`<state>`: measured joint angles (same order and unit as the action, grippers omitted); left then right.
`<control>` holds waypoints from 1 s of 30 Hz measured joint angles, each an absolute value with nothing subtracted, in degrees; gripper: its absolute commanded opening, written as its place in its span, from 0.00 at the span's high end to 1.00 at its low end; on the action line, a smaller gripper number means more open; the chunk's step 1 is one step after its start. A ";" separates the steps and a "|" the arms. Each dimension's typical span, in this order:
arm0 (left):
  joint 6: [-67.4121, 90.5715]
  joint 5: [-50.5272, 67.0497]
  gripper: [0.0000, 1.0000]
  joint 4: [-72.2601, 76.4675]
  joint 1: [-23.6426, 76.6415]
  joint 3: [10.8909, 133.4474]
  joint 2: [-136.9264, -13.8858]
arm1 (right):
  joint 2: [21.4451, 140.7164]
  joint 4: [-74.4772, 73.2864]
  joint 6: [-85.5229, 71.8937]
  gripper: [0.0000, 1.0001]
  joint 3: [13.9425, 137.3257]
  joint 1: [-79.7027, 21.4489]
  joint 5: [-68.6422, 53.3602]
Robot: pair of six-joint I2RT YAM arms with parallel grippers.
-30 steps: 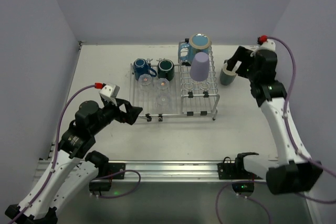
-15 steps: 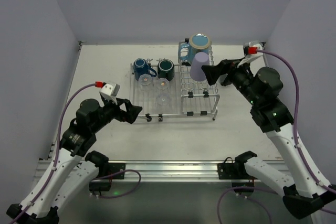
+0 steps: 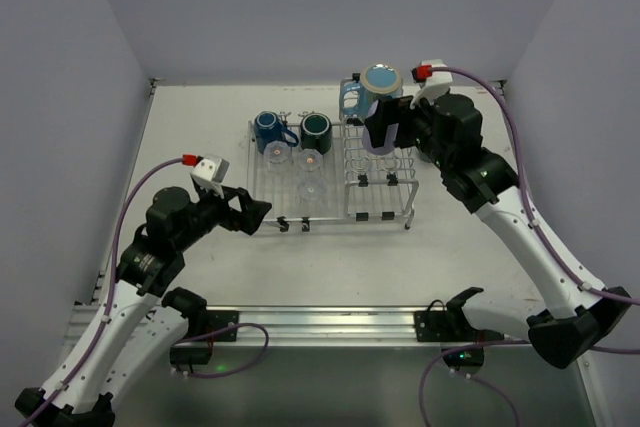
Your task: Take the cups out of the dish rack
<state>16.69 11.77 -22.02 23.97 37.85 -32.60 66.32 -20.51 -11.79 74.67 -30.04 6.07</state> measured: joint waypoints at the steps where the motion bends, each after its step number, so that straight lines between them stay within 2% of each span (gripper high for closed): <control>1: 16.69 11.79 0.00 -21.91 23.97 37.82 -32.60 | 66.81 -20.73 -11.73 0.01 74.78 -30.11 6.59; 14: 16.69 11.86 0.00 -21.89 23.73 37.76 -31.97 | 72.05 -21.80 -10.94 0.12 75.31 -31.16 11.44; 17: 16.69 11.86 0.00 -21.89 23.64 37.76 -31.97 | 72.40 -21.58 -10.85 0.21 75.31 -31.51 11.70; 21: 16.69 11.86 0.00 -21.89 23.64 37.74 -31.97 | 72.49 -21.34 -11.03 0.42 75.31 -31.88 12.40; 25: 16.69 11.88 0.00 -21.87 23.64 37.74 -31.88 | 72.40 -21.34 -11.14 0.52 75.31 -32.01 12.62; 30: 16.69 11.94 0.00 -21.87 23.64 37.74 -31.88 | 71.00 -21.52 -11.38 0.57 75.02 -32.45 12.99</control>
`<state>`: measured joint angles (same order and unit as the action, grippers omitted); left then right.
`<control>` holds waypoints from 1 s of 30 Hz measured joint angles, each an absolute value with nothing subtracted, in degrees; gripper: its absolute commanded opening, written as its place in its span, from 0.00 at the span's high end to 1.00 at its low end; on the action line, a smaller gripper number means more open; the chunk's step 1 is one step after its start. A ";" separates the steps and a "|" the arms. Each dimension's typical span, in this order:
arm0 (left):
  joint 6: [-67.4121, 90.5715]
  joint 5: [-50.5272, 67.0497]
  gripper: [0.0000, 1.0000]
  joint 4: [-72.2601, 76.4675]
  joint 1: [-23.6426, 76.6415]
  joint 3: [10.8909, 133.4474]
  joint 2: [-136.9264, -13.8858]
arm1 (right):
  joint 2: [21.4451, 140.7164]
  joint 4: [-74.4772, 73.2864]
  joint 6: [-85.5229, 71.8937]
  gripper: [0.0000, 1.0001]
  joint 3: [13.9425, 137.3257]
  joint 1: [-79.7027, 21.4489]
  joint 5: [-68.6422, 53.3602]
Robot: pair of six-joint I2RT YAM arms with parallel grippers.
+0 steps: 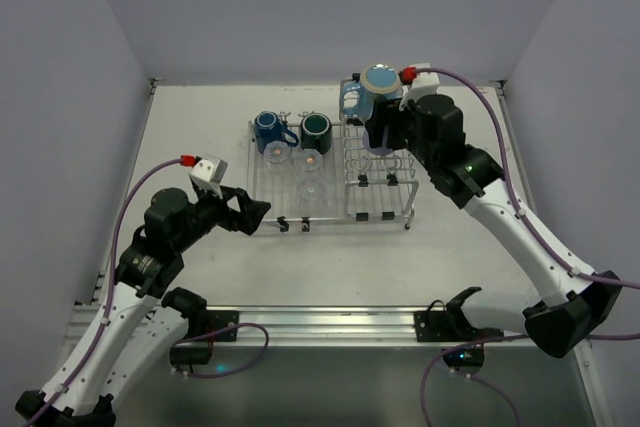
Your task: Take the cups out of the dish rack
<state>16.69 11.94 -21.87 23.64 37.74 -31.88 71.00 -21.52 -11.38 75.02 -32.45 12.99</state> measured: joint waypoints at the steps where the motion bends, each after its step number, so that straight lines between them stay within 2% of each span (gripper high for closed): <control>1: 16.69 11.92 0.00 -21.87 23.64 37.74 -31.86 | 70.26 -21.52 -11.53 0.58 74.87 -32.56 13.02; 4: 16.73 11.99 0.00 -21.87 23.64 37.74 -31.57 | 67.35 -21.65 -11.92 0.60 74.35 -32.82 12.97; 8: 18.90 14.55 0.00 -20.01 23.59 37.74 -30.85 | 61.67 -21.04 -13.56 0.70 72.86 -33.28 12.21; 14: 30.24 24.18 0.00 -8.64 23.55 36.97 -29.71 | 51.05 -12.16 -22.92 0.70 62.33 -36.12 3.46; 20: 46.76 31.14 0.13 8.60 23.53 31.00 -28.18 | 49.63 6.07 -35.46 0.71 49.52 -45.93 -4.78; 25: 56.80 33.08 0.21 15.44 23.51 25.93 -26.89 | 55.46 16.86 -40.14 0.72 46.54 -53.01 -5.61; 30: 61.93 33.82 0.29 18.41 23.51 24.95 -25.61 | 58.74 23.70 -41.67 0.72 46.48 -55.35 -5.52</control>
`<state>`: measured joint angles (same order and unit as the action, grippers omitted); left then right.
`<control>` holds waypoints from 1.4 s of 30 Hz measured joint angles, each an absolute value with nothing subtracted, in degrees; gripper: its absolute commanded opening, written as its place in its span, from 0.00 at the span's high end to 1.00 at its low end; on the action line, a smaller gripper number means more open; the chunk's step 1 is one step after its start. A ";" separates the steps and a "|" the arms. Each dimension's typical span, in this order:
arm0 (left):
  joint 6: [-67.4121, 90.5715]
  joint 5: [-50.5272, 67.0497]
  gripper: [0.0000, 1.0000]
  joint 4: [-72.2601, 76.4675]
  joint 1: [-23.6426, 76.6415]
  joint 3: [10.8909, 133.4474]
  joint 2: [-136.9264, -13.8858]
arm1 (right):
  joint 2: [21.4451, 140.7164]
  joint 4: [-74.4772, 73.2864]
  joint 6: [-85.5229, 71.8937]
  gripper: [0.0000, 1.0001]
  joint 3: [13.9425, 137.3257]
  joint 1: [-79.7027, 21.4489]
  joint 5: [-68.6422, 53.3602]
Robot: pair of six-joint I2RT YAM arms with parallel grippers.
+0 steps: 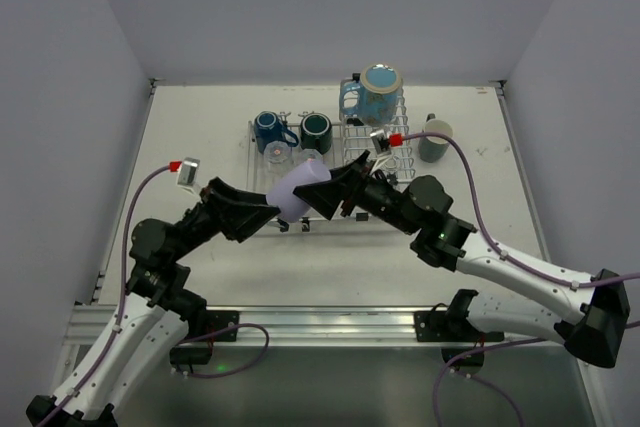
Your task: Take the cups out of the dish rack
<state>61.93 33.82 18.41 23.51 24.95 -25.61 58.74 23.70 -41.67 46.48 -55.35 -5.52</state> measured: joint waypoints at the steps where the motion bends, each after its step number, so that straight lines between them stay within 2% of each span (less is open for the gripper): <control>1: 62.39 33.91 0.31 19.00 23.51 24.95 -25.41 | 59.57 25.02 -42.02 0.72 46.48 -55.77 -5.52; 7: 64.12 34.11 0.46 21.21 23.51 24.93 -25.26 | 63.59 29.91 -44.16 0.71 46.46 -57.04 -5.54; 10: 64.66 34.06 0.59 22.81 23.49 24.75 -25.50 | 64.75 33.23 -45.43 0.70 46.11 -57.49 -5.58; 11: 64.93 34.04 0.71 23.29 23.49 24.73 -25.61 | 65.12 34.52 -45.82 0.69 45.84 -57.71 -5.54; 13: 65.32 33.67 0.82 24.47 23.49 24.73 -25.54 | 65.69 36.75 -46.61 0.49 45.06 -57.71 -5.39; 14: 65.34 33.39 0.92 25.02 23.46 24.75 -25.39 | 66.02 38.00 -47.31 0.38 44.58 -57.71 -5.32; 15: 65.34 33.21 0.95 25.39 23.46 24.75 -25.10 | 66.35 39.09 -47.92 0.29 44.18 -57.74 -5.19; 16: 65.04 33.12 0.99 25.74 23.49 24.91 -24.77 | 66.70 40.05 -48.82 0.12 43.77 -57.74 -5.13; 17: 64.82 33.10 1.00 25.65 23.51 25.08 -24.56 | 67.02 41.04 -49.50 0.03 43.55 -57.74 -4.97; 18: 63.48 32.42 1.00 25.19 23.55 25.58 -24.45 | 67.29 41.17 -49.74 0.01 43.42 -57.78 -4.99; 25: 52.14 24.51 1.00 9.89 23.42 33.54 -22.44 | 63.46 38.39 -48.97 0.01 41.71 -58.76 -0.56; 30: 40.58 13.30 1.00 -8.58 23.38 46.92 -23.66 | 56.14 35.14 -46.19 0.01 41.78 -58.76 3.51; 36: 31.22 -2.42 1.00 -23.57 23.35 63.07 -39.55 | 52.90 21.56 -41.89 0.01 45.45 -58.76 3.97; 42: 25.45 -14.00 1.00 -34.83 21.39 73.49 -62.72 | 55.70 1.04 -37.39 0.01 59.57 -59.27 2.59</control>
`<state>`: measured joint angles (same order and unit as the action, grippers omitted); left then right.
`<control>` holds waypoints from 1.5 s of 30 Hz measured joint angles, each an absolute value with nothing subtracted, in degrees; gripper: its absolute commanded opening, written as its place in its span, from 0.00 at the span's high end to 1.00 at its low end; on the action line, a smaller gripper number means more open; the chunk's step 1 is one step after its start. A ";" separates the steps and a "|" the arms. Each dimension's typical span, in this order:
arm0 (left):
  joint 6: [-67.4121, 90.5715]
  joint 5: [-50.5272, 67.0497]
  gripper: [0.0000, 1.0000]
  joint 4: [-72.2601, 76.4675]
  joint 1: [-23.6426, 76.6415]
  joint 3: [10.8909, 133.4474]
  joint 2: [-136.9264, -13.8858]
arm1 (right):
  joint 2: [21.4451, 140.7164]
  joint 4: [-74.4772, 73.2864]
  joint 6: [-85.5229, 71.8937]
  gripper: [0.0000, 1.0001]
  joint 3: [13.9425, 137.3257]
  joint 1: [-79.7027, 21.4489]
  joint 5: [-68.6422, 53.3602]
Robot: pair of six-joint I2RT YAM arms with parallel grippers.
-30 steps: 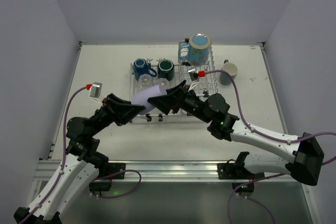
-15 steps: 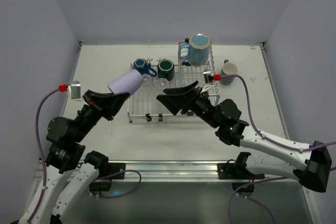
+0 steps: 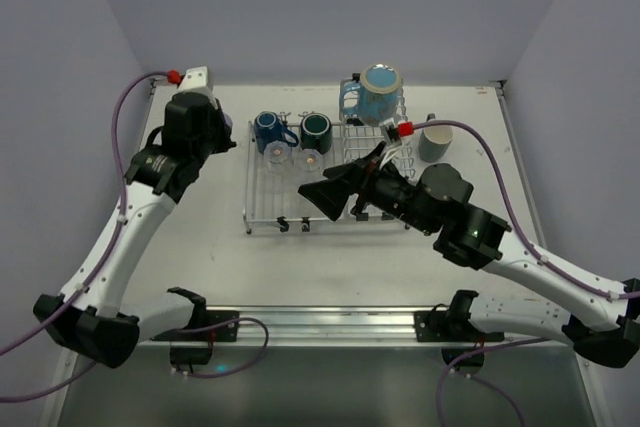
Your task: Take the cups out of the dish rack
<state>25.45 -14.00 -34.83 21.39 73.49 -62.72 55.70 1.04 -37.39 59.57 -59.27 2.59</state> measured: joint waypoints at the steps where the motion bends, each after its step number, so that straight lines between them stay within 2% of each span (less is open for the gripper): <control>1: 24.67 -14.48 1.00 -35.83 20.38 74.63 -65.67 | 56.03 -0.47 -36.86 0.01 60.93 -59.61 2.26; 12: 21.19 -11.60 1.00 -39.72 1.76 81.21 -87.53 | 54.15 -11.07 -34.00 0.01 57.41 -65.95 1.78; 20: 20.27 -8.91 1.00 -42.85 -5.91 87.74 -104.16 | 52.99 -12.03 -33.06 0.01 55.75 -67.81 1.72; 27: 19.22 -8.75 1.00 -45.89 -9.02 93.08 -109.95 | 54.83 -12.14 -31.24 0.01 55.75 -68.73 1.80; 30: 18.68 -8.10 0.94 -46.44 -9.50 95.37 -111.72 | 56.53 -12.25 -30.81 0.01 55.77 -68.73 1.83; 33: 18.15 -7.40 0.85 -46.41 -10.15 96.12 -112.99 | 58.04 -12.49 -30.59 0.01 55.77 -68.73 1.96; 38: 17.28 -6.83 0.78 -47.18 -11.49 96.12 -114.10 | 58.63 -12.71 -30.37 0.01 56.05 -68.73 2.04; 41: 16.86 -6.13 0.68 -47.16 -12.05 96.12 -114.13 | 58.61 -12.88 -30.30 0.01 56.49 -68.73 2.44; 42: 16.84 -5.93 0.61 -47.16 -12.19 96.12 -114.13 | 58.61 -12.93 -30.24 0.01 56.60 -68.73 2.61; 44: 16.78 -5.58 0.54 -47.18 -12.32 96.12 -114.13 | 58.61 -13.28 -29.91 0.01 57.12 -68.73 3.38; 45: 16.82 -5.37 0.46 -47.18 -12.32 96.12 -114.13 | 58.57 -13.34 -29.74 0.01 57.41 -68.73 3.68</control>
<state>16.82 -5.37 -47.18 -12.32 96.12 -114.13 58.57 -13.34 -29.74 57.41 -68.73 3.68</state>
